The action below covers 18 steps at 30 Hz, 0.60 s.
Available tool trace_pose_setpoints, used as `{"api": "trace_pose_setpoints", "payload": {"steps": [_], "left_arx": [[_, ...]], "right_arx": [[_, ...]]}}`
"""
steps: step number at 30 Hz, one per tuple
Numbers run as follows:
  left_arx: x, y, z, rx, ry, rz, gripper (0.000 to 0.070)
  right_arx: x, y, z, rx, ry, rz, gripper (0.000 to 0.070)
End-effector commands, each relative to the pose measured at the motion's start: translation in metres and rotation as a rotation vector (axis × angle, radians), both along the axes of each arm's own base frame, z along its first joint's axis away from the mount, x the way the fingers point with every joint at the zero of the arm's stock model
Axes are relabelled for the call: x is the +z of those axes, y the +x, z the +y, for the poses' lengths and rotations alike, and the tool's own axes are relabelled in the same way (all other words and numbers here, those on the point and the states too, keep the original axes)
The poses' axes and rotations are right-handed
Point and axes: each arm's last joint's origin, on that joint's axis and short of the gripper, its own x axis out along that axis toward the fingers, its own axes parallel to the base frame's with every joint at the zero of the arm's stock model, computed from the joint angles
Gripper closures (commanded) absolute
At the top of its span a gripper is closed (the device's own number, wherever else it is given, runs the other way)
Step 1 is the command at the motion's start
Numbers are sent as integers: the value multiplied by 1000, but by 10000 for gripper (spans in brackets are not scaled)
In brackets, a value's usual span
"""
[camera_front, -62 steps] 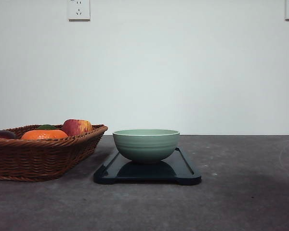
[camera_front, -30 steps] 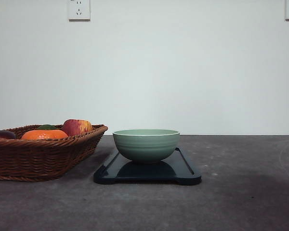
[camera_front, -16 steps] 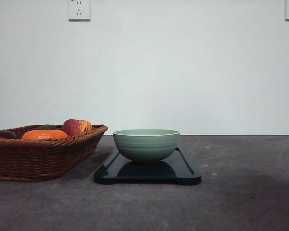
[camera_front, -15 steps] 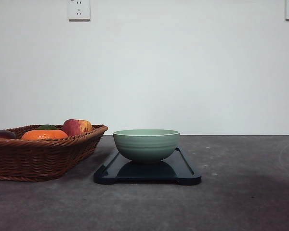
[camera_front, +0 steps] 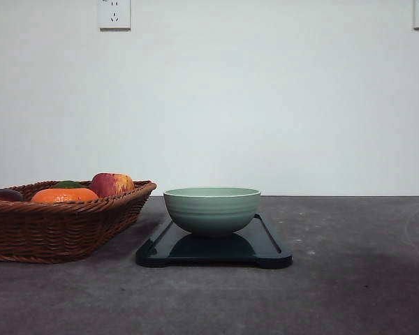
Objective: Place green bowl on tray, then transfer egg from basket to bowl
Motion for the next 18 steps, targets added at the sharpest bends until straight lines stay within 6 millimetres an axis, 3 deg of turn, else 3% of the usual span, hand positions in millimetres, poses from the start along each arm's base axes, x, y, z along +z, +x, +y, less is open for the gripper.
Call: {"api": "trace_pose_setpoints", "payload": {"steps": [1, 18], "left_arx": [[-7, 1, 0, 0, -2, 25, 700], [-7, 1, 0, 0, -2, 25, 700]], "right_arx": [[0, 0, 0, -4, 18, -9, 683], [0, 0, 0, -4, 18, -9, 683]]}}
